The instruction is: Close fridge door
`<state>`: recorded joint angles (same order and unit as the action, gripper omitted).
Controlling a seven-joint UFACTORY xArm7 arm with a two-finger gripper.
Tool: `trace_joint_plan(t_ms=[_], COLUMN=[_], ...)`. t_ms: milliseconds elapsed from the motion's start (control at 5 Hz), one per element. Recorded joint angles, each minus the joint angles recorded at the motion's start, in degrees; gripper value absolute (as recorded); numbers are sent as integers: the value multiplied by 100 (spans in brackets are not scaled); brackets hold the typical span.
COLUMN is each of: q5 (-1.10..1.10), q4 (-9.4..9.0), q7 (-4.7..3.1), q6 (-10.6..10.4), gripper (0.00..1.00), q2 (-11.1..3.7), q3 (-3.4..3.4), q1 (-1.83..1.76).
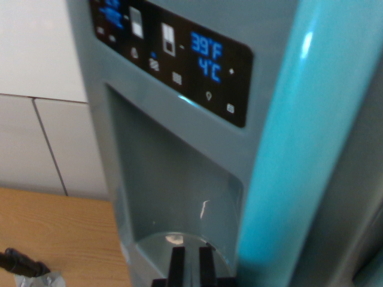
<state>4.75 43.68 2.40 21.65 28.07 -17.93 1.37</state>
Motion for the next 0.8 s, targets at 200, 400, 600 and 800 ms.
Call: trace_joint_plan(t_ms=[200, 400, 600, 800], q5=[0, 0, 0, 0], q4=[0, 232, 232, 482], q7=[0, 0, 0, 0], q6=[0, -1, -1, -1], gripper=[100, 100, 100, 100], q2=[0, -280, -280, -537], q3=[0, 113, 113, 320], q1=[0, 2, 2, 2])
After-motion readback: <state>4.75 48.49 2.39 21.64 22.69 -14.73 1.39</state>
